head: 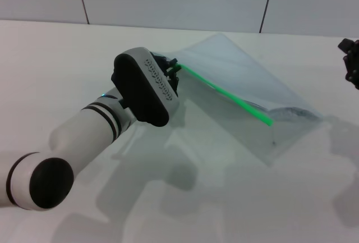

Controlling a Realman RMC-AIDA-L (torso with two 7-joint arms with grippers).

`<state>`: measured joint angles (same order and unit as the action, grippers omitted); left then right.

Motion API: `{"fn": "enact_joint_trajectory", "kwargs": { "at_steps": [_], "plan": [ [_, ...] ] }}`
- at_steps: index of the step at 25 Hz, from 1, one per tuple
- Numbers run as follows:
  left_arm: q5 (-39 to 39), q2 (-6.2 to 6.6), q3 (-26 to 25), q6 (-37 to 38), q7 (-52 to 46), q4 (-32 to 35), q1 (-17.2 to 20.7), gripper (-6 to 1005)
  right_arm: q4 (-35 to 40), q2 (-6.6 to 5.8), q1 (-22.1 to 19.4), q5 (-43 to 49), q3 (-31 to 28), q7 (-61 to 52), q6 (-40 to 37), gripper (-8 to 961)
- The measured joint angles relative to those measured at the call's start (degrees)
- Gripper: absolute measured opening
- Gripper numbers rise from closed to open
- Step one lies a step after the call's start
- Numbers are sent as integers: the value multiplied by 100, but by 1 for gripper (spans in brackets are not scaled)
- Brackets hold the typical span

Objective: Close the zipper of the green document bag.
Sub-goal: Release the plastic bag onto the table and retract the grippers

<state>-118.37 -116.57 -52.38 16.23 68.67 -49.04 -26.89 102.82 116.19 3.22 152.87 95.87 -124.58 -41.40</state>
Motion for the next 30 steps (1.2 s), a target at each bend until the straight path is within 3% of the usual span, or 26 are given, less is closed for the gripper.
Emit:
{"fn": "enact_joint_trajectory", "kwargs": {
  "at_steps": [16, 20, 28, 30],
  "plan": [
    [261, -10, -37, 53, -55, -5, -86, 197, -78, 4, 24, -110, -8, -65, 94, 2],
    [739, 15, -45, 384, -252, -201, -246, 207, -357, 9, 29, -618, 77, -159, 737, 5],
    [792, 12, -105, 969, -1409, -321, -644, 226, -1107, -3, 179, -2012, 186, -178, 2136, 12],
    [799, 2, -173, 993, -1647, -322, -665, 231, -1385, 1, 301, -2214, 215, -185, 2420, 140]
  ]
}}
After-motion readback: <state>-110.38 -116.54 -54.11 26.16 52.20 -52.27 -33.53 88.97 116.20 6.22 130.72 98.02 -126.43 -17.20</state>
